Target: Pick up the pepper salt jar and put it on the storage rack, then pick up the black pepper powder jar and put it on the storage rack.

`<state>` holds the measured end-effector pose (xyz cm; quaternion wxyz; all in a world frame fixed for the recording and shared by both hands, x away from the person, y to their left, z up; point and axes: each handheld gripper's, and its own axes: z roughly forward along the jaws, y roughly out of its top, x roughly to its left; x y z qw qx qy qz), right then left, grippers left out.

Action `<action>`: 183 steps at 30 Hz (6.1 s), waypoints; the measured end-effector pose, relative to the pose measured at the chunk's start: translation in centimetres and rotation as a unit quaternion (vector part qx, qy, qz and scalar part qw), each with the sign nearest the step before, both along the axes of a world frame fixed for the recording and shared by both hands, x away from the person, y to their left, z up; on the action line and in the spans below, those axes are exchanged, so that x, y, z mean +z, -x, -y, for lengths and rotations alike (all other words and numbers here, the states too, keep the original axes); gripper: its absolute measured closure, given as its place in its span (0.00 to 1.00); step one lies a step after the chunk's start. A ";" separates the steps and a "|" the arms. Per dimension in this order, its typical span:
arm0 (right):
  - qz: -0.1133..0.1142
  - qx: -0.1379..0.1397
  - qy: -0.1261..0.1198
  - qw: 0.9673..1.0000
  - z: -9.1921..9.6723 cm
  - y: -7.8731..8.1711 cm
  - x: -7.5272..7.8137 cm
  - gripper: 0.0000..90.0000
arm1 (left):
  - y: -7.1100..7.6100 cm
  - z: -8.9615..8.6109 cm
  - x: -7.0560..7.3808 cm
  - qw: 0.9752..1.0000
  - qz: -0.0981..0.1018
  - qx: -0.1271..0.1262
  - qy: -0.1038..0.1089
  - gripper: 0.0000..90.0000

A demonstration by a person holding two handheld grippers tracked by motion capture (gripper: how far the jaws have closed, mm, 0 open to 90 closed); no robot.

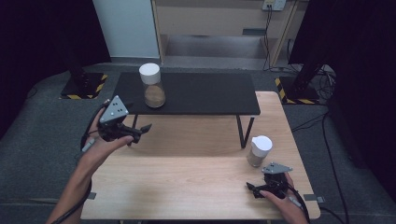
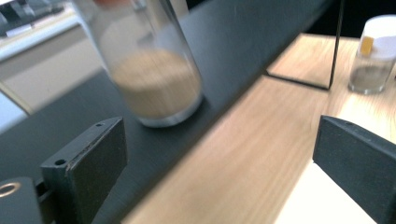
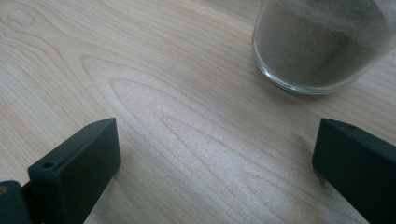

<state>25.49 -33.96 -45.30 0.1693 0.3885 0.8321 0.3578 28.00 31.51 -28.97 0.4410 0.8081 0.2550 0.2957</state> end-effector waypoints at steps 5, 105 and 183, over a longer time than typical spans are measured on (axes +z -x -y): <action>0.000 -0.001 0.000 1.000 0.0 0.0 0.0 0.02 | 0.5 1.7 -2.8 1.000 -0.022 0.002 -0.016 0.02; 0.005 -0.008 -0.032 0.999 2.0 0.1 1.8 0.06 | 1.9 4.4 -16.1 0.973 -0.197 0.118 -0.003 0.00; 0.056 0.031 -0.029 0.998 0.2 -3.4 6.4 0.35 | 1.8 4.4 -15.9 0.973 -0.199 0.118 -0.006 0.00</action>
